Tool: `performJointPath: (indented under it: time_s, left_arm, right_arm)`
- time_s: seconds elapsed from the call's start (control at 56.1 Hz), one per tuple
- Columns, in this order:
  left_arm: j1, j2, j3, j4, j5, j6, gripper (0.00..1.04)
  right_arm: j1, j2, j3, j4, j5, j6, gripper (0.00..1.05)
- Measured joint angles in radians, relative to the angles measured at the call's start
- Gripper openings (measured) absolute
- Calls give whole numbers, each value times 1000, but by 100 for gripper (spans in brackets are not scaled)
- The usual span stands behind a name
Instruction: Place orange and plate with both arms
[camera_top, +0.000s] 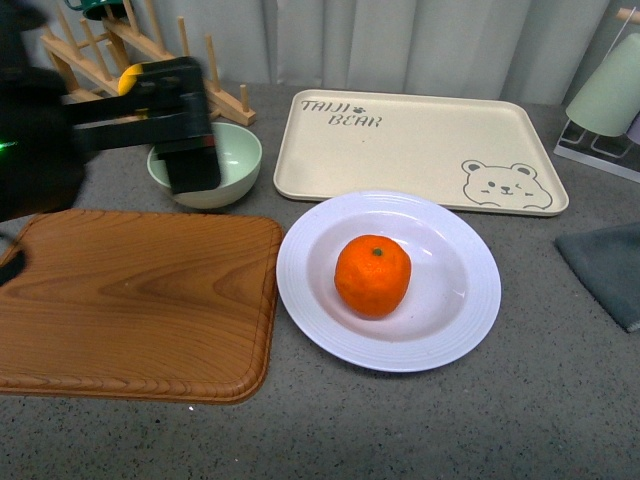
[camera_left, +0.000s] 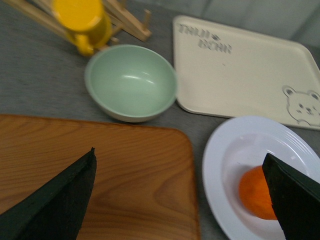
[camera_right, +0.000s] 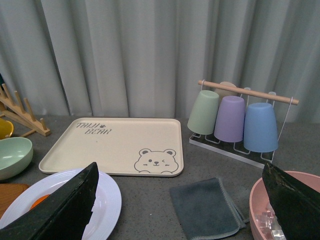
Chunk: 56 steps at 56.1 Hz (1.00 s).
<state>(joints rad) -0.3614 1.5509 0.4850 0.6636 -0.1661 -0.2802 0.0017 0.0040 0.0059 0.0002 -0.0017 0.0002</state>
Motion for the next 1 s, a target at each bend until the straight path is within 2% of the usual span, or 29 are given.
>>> performJointPath:
  time_s: [0.089, 0.249, 0.321, 0.392, 0.606, 0.677, 0.713, 0.748, 0.802, 0.998]
  left_arm:
    - [47, -184, -157, 31, -55, 25, 98]
    - [88, -462, -312, -55, -87, 57, 97]
    - [110, -461, -375, 187, -69, 153, 84]
    - [137, -497, -408, 272, -47, 210, 71]
    - [220, -725, -459, 120, 32, 262, 24]
    - [235, -774, -464, 77, 44, 266, 14]
    - [249, -824, -464, 37, 58, 267, 4]
    - [266, -865, -464, 3, 74, 270, 4]
    - [327, -920, -465, -47, 154, 272, 4]
    - [358, -1053, -465, -168, 164, 272, 4]
  right_arm:
    - [0, 0, 0, 0, 0, 0, 96]
    - [0, 0, 0, 0, 0, 0, 96]
    - [0, 0, 0, 0, 0, 0, 96]
    - [0, 0, 0, 0, 0, 0, 96]
    - [0, 0, 0, 0, 0, 0, 96]
    - [0, 0, 0, 0, 0, 0, 96]
    - [0, 0, 0, 0, 0, 0, 96]
    - [0, 0, 0, 0, 0, 0, 96]
    - [0, 0, 0, 0, 0, 0, 96]
    - [0, 0, 0, 0, 0, 0, 96]
